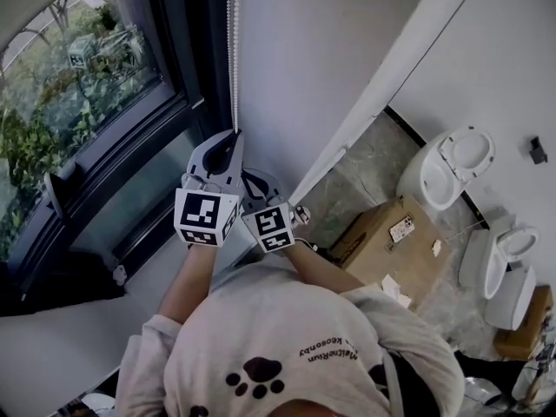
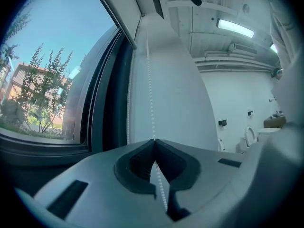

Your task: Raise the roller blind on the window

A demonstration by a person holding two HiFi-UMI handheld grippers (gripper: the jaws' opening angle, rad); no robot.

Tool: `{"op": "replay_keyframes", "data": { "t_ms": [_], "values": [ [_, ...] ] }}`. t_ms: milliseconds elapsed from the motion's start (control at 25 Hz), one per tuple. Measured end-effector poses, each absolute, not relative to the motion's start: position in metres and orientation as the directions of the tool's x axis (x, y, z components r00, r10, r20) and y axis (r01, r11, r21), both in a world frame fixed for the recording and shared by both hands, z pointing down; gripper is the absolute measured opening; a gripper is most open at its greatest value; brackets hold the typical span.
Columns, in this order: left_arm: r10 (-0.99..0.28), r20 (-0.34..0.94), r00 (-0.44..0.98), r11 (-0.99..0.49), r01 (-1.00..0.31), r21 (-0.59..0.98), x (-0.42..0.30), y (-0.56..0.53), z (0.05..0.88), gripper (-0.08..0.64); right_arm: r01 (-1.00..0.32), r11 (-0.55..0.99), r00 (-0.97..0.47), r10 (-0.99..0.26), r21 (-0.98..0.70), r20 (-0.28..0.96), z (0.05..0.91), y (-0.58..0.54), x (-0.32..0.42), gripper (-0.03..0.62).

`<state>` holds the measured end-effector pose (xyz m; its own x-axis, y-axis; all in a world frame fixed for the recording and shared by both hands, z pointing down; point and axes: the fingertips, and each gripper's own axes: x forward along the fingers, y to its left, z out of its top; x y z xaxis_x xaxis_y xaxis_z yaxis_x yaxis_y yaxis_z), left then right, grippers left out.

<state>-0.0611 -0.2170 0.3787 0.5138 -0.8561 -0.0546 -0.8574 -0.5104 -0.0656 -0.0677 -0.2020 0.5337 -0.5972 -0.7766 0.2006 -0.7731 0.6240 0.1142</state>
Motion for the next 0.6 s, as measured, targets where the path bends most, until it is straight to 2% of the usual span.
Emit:
{"op": "replay_keyframes", "data": {
  "t_ms": [280, 600],
  "values": [
    [-0.848, -0.050, 0.527, -0.524, -0.849, -0.064, -0.061, -0.215, 0.402, 0.008, -0.797, 0.594, -0.567, -0.799, 0.113, 0.203, 0.556, -0.201, -0.065, 0.010],
    [-0.844, 0.000, 0.536, -0.535, -0.843, -0.049, -0.064, -0.213, 0.444, 0.008, -0.811, 0.577, -0.533, -0.796, 0.093, 0.287, 0.598, -0.198, -0.060, 0.011]
  ]
}}
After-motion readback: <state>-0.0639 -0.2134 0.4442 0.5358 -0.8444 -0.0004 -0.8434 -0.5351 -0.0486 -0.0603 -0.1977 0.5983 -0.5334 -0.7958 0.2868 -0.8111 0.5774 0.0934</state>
